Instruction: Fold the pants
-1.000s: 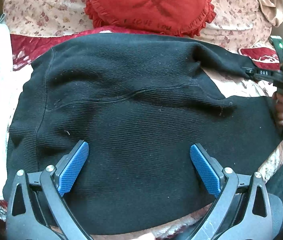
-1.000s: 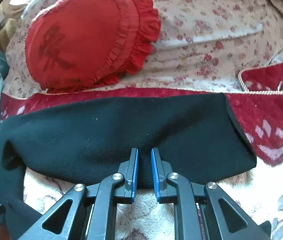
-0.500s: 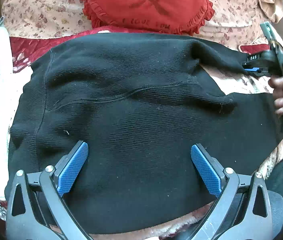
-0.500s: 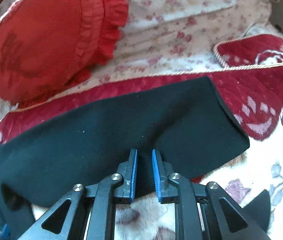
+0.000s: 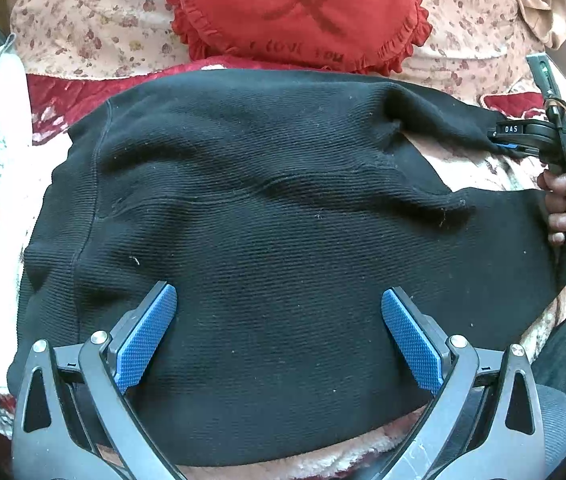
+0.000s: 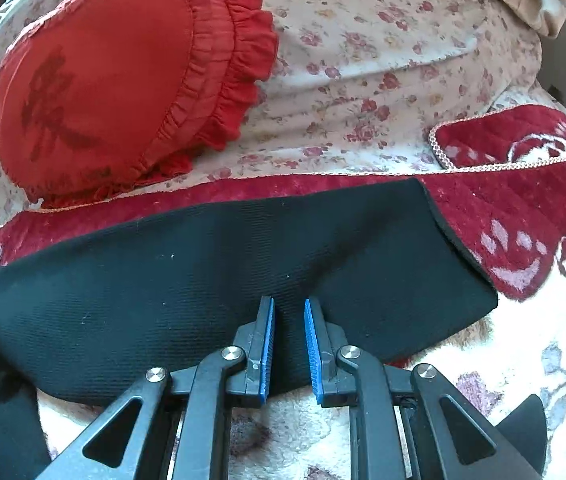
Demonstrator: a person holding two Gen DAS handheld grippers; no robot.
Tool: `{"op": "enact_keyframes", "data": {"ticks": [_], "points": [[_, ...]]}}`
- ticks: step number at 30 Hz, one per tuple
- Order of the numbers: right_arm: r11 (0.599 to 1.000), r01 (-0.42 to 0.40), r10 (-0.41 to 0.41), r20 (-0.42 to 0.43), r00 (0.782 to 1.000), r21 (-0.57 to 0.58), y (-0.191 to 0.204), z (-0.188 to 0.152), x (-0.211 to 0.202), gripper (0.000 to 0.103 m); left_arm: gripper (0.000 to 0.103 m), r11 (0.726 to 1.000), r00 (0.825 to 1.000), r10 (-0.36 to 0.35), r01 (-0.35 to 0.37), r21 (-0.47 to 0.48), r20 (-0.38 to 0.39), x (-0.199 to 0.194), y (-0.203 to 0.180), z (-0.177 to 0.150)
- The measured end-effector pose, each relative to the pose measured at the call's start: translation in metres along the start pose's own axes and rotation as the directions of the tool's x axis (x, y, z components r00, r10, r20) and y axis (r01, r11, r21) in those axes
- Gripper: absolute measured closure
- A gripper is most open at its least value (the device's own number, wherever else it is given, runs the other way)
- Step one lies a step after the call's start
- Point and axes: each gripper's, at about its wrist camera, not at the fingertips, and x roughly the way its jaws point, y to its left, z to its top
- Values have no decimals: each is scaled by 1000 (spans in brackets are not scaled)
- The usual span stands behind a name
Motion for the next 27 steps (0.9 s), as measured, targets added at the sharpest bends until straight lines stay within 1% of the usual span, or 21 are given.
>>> {"op": "enact_keyframes", "data": {"ticks": [12, 17, 27], "points": [[1000, 7, -6, 7, 1000, -18, 1, 0, 1, 89, 1, 1000, 999, 0, 1, -20, 36, -2, 2, -2], [1000, 7, -7, 7, 1000, -19, 1, 0, 1, 89, 1, 1000, 999, 10, -9, -29, 42, -2, 1, -1], [1000, 5, -5, 8, 1000, -17, 1, 0, 0, 89, 1, 1000, 999, 4, -2, -30, 51, -2, 1, -3]]}}
